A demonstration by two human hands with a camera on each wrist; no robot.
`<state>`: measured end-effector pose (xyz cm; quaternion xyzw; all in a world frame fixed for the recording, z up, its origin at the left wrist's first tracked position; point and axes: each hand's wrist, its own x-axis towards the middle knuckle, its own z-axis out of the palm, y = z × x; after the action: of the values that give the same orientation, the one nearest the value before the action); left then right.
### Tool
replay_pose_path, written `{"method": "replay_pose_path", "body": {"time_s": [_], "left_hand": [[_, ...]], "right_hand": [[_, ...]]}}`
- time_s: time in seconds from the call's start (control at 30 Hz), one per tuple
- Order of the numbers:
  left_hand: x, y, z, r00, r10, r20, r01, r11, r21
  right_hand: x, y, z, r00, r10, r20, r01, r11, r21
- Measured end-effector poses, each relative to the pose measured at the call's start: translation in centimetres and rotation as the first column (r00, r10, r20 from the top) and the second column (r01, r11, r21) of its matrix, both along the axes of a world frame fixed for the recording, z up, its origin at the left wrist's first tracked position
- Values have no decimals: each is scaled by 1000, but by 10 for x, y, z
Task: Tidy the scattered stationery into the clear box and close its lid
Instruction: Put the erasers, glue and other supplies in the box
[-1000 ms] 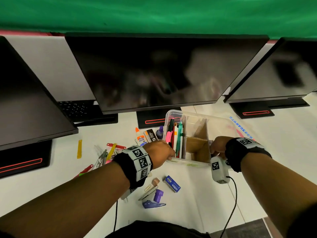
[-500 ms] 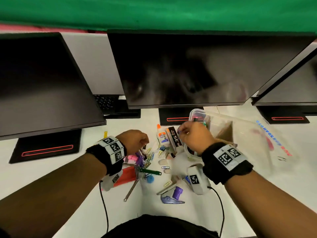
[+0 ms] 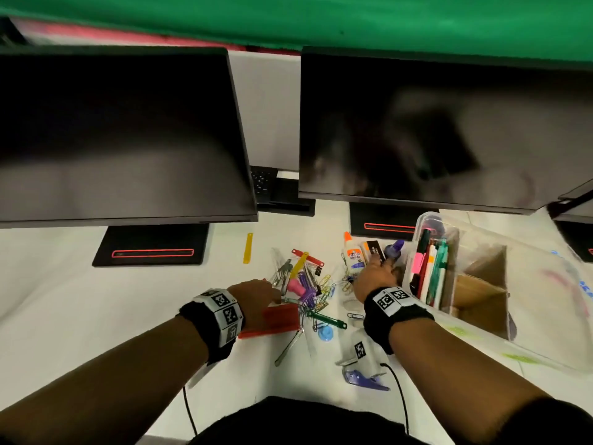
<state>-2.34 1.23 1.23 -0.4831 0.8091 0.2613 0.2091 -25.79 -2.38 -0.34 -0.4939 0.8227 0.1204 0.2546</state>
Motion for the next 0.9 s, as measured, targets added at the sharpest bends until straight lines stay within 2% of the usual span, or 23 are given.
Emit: {"method": "replay_pose_path", "body": {"time_s": [0.17,0.37,0.47,0.57,0.67,0.77,0.9], "left_hand": [[-8,9,-9,983,-163,85,162,987,14],[-14,13,-14,977,-197,82,197,980,4],[-14,9,-11,984,-175,19,175,984,-31],[-15,0,-3,991,-80,-105,77,996,-33],[-24,-10,9,991,-75,-111,65,994,-88],[-36,-17,24,989,-81,-122,66,990,-122],[-59,-21,42,970,-109,-216,69,980,-185]], "right_hand": [[0,7,-2,1000,-1,-2,1,1000,7],[-6,18,-5,986,-48,162,61,996,-72],[-4,23,2,979,-62,196,84,991,-103],[3,26,19,971,-40,236,86,978,-188],[11,32,43,954,51,295,41,953,-300],[14,36,71,890,119,440,70,918,-390],[-9,36,108,818,157,554,143,876,-460]]}}
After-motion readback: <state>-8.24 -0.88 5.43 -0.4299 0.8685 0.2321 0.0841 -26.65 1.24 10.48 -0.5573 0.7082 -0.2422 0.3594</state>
